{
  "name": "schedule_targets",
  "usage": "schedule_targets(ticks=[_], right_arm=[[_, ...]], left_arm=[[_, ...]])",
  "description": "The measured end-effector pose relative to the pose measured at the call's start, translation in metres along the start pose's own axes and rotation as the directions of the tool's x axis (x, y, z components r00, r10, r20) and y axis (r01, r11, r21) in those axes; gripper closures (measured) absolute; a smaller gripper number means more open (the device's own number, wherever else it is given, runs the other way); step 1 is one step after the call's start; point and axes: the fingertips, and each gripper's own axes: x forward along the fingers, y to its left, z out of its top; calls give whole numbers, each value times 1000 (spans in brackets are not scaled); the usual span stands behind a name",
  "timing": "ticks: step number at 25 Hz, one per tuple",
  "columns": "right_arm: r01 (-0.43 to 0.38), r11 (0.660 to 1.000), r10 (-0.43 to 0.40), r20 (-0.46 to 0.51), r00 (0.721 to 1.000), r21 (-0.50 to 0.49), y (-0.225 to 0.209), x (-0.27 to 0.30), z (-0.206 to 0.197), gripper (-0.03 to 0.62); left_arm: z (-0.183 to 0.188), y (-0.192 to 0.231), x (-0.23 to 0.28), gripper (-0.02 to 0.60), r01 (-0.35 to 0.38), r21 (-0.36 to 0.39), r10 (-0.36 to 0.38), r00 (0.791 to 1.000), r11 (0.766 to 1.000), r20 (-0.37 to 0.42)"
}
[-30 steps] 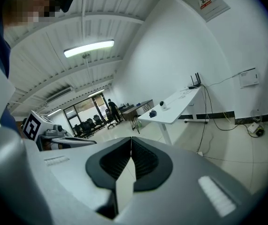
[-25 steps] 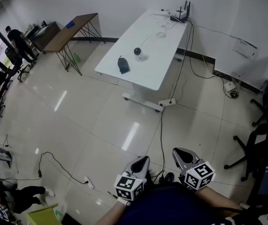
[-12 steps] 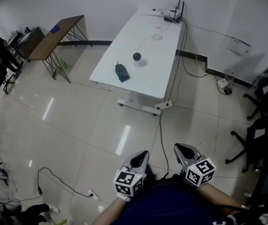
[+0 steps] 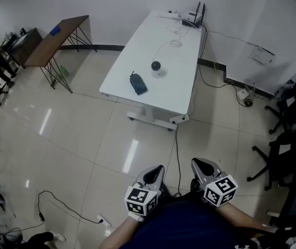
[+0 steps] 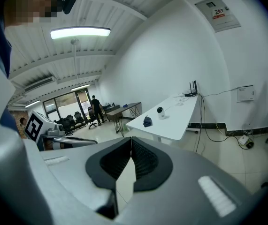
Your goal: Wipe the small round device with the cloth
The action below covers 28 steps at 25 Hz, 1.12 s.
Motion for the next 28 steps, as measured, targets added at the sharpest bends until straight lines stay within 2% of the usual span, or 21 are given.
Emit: schedule_targets(ticks=[5,9,12,15,24,28], right_arm=[[-12,1000,13,-9,1000,10,-6,15,0,582],[-29,999,29,-8,1000,24,-21,29,5,582],[-65,998,65,-6,998,20,-30,46,14,582],[-111,994,111,-9,994,-4,-41,60,24,582],[-181,983,181,-13,983,1,-115,85,67,582],[-208,978,208,-9,978,11,-148,92,82,582]], left_arm=[[-5,7,12,580,14,-7,-14,1000,1000,-27],[1,18,28,580,-16,-1,16,1000,1000,-27],[9,30,41,580,-56,17,57,998,998,-17],[23,27,59,580,-66,2,66,997,998,-27],[58,17,137,580,-129,-4,129,991,992,-18],[74,15,166,580,-179,16,179,984,984,-7]])
